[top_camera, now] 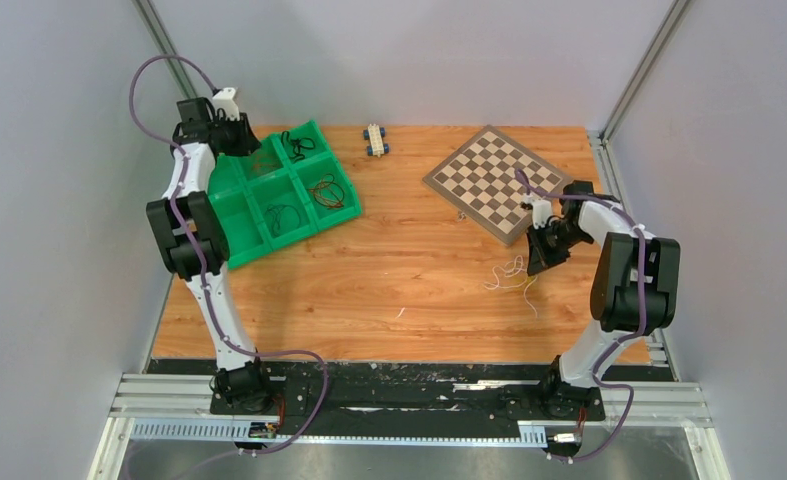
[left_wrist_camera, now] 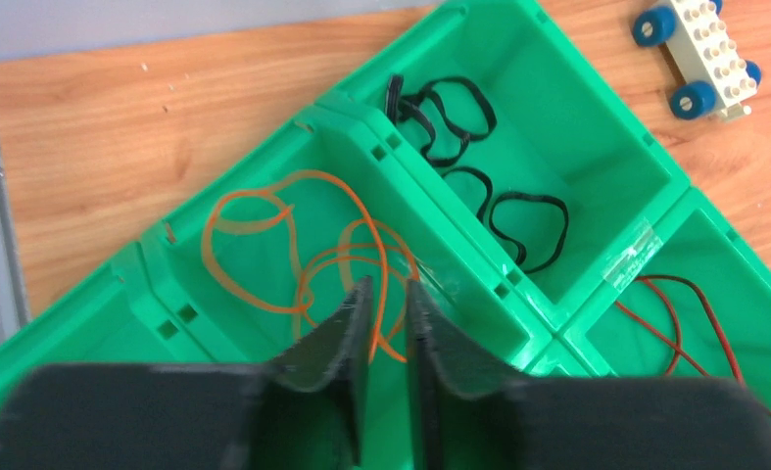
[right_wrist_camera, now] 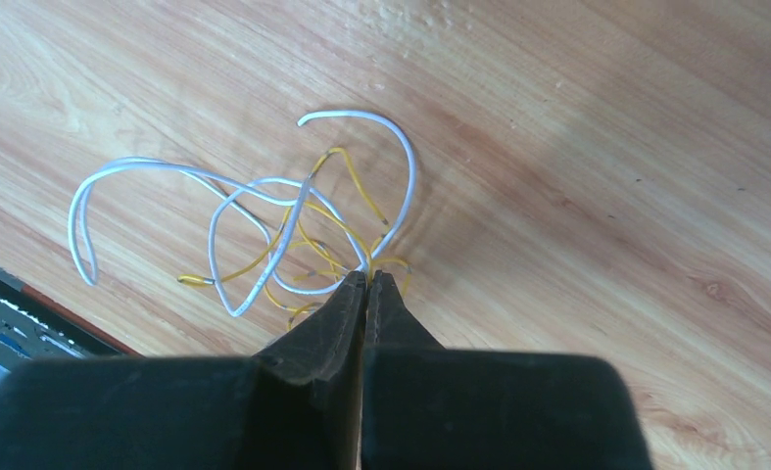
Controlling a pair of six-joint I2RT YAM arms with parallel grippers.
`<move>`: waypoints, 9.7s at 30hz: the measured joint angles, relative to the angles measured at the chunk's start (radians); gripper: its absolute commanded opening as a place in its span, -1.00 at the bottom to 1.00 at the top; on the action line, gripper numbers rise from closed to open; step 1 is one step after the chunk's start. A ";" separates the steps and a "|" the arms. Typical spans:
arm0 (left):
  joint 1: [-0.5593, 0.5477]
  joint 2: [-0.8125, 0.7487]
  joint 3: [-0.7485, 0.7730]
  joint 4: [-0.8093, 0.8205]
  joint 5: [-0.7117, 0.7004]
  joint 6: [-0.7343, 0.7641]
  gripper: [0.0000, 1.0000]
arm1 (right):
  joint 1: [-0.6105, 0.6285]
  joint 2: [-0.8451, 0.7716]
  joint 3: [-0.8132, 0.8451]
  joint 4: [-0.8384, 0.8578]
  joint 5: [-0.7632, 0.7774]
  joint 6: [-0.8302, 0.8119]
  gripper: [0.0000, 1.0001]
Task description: Untangle the cables
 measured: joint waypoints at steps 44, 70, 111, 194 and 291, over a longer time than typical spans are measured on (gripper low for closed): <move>-0.761 -0.865 -0.901 0.254 0.369 -0.252 0.50 | 0.510 -0.129 0.325 0.143 -0.497 0.269 -1.00; -0.761 -0.882 -0.917 0.249 0.519 -0.022 0.04 | 0.638 -0.373 0.196 0.207 -0.542 0.090 -1.00; -0.082 -0.887 -0.660 -0.003 0.375 -0.094 -1.00 | -0.018 -0.365 -0.167 0.010 -0.173 -0.330 -1.00; -0.665 -0.869 -0.956 -0.187 0.274 0.318 0.94 | 0.402 -0.159 0.057 0.078 -0.380 0.121 0.34; 0.222 -0.443 -0.401 -0.846 0.119 -0.035 -1.00 | 0.087 -0.208 0.016 0.005 -0.462 0.126 0.19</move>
